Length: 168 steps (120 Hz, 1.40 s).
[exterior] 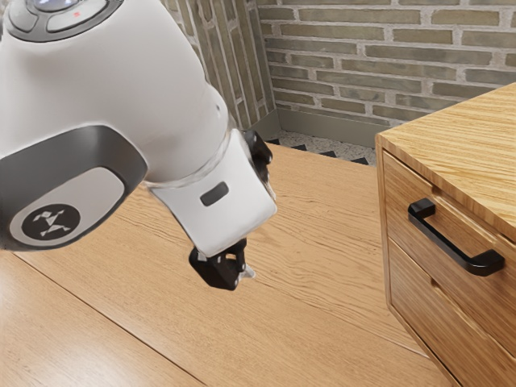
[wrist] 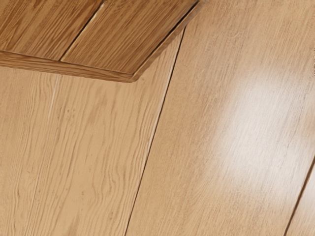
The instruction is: Pull the drawer handle with one arm to open the drawer
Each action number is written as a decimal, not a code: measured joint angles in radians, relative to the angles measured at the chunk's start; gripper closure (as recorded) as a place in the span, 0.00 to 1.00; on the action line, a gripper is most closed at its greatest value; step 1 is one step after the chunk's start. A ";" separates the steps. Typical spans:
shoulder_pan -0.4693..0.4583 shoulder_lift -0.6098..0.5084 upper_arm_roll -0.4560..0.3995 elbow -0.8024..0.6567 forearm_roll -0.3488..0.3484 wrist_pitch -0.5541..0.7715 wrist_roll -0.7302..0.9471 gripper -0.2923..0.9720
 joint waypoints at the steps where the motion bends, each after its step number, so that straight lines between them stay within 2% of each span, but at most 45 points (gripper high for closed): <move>1: 0.000 0.000 0.007 -0.005 -0.009 0.010 0.010 0.23; 12: 0.001 0.003 0.074 -0.043 -0.125 0.130 0.123 0.23; 25: -0.001 0.009 0.077 -0.064 -0.256 0.236 0.235 0.23; 43: -0.002 0.013 0.070 -0.064 -0.337 0.296 0.355 0.23; 61: -0.006 0.071 0.051 -0.032 -0.368 0.329 0.463 0.23; 84: -0.010 0.111 0.029 -0.021 -0.369 0.347 0.575 0.24; 134: -0.017 0.183 -0.012 0.039 -0.358 0.431 0.733 0.40; 168: -0.017 0.251 -0.012 0.078 -0.410 0.441 0.788 0.44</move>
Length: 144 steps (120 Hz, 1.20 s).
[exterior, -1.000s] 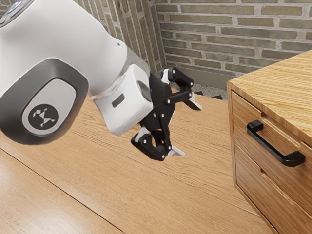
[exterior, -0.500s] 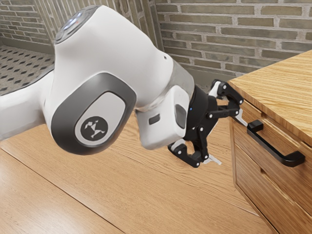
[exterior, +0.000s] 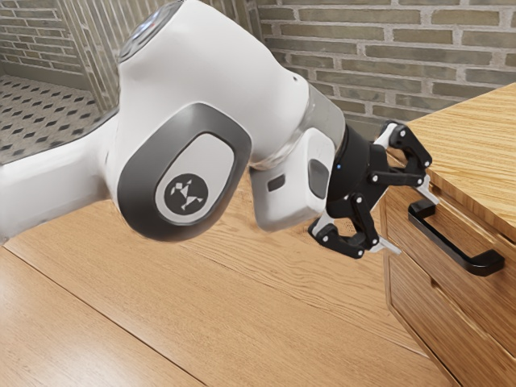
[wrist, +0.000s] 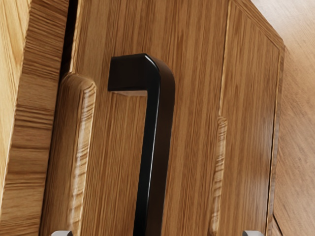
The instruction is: Pull the drawer handle with one arm to open the drawer
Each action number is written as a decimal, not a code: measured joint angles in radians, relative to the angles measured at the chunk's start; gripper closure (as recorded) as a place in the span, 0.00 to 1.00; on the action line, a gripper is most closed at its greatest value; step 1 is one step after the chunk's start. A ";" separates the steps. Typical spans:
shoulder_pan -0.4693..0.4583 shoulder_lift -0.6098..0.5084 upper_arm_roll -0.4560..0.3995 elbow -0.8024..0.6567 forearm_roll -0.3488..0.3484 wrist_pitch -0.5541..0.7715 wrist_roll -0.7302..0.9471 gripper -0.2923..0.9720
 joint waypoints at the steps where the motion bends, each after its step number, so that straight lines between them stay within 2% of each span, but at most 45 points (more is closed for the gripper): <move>1: 0.000 0.001 0.000 0.001 -0.001 0.000 0.001 0.44; 64: -0.002 0.038 -0.014 -0.003 -0.050 0.000 0.035 0.51; 84: -0.003 0.045 -0.013 -0.006 -0.050 -0.002 0.026 0.59; 103: -0.001 0.033 -0.012 -0.026 -0.050 -0.003 0.009 0.71; 120: 0.009 -0.063 -0.016 -0.106 -0.050 -0.007 -0.014 0.86; 144: 0.002 -0.206 -0.014 -0.236 -0.049 0.000 -0.045 0.85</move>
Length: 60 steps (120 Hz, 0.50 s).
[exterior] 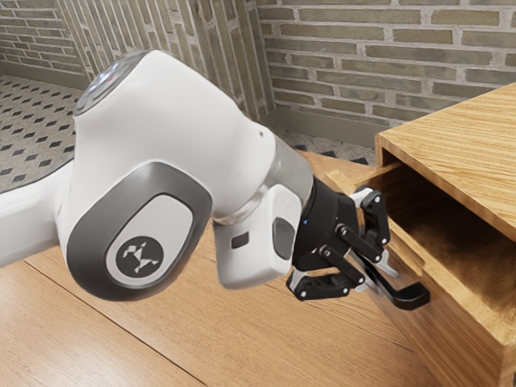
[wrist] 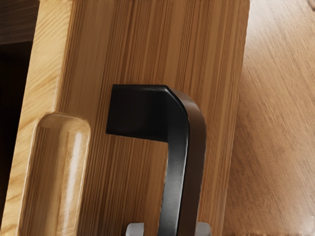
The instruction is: Pull the drawer handle with one arm to open the drawer
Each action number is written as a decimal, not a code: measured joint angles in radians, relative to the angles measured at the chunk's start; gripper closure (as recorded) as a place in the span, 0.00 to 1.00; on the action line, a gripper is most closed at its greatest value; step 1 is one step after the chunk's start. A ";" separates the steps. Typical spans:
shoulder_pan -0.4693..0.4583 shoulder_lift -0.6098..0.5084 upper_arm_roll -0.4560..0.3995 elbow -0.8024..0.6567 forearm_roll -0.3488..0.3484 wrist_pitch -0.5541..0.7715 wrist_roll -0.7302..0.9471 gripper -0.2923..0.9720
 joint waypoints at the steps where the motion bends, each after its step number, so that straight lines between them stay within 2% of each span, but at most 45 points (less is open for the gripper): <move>1: 0.000 -0.007 0.000 -0.006 0.000 0.000 -0.002 0.85; 27: 0.000 -0.183 0.002 -0.140 0.000 -0.023 -0.048 0.85; 60: 0.002 -0.334 0.007 -0.238 0.003 -0.095 -0.115 0.86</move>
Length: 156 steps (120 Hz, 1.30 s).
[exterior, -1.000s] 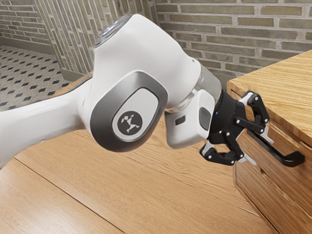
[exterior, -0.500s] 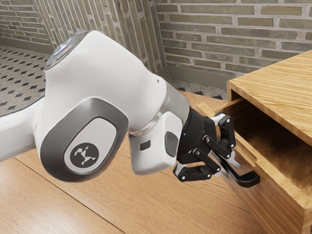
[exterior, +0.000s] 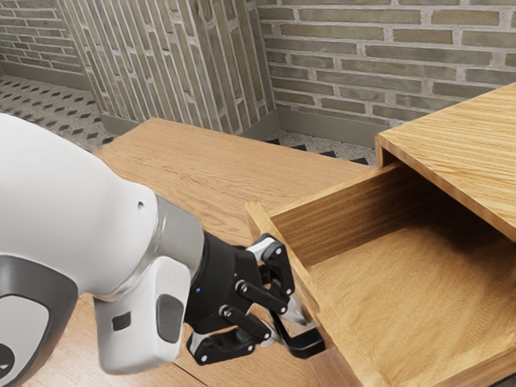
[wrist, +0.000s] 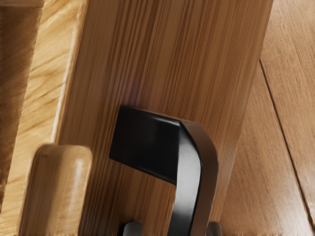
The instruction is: Pull the drawer handle with one arm to open the drawer
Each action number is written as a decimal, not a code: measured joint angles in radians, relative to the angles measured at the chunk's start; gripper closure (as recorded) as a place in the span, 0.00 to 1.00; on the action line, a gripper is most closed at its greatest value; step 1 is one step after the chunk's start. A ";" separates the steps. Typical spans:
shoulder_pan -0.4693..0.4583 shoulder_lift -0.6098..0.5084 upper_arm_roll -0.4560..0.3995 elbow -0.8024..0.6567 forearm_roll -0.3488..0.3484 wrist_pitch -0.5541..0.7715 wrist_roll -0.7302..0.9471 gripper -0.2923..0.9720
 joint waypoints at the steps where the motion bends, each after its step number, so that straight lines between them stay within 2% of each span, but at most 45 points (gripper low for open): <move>1: 0.000 -0.004 0.000 -0.003 0.000 -0.003 -0.002 0.86; 42: 0.015 -0.129 0.005 -0.057 0.005 -0.109 -0.077 0.86; 52: 0.016 -0.152 0.006 -0.073 0.005 -0.128 -0.092 0.82; 91: 0.015 -0.166 0.006 -0.072 0.007 -0.181 -0.132 0.70; 102: 0.016 -0.178 0.008 -0.070 0.011 -0.199 -0.139 0.69; 132: 0.016 -0.196 0.015 -0.067 0.024 -0.226 -0.156 0.76; 143: 0.015 -0.198 0.015 -0.067 0.054 -0.224 -0.168 0.69; 156: 0.016 -0.202 0.015 -0.068 0.072 -0.216 -0.180 0.67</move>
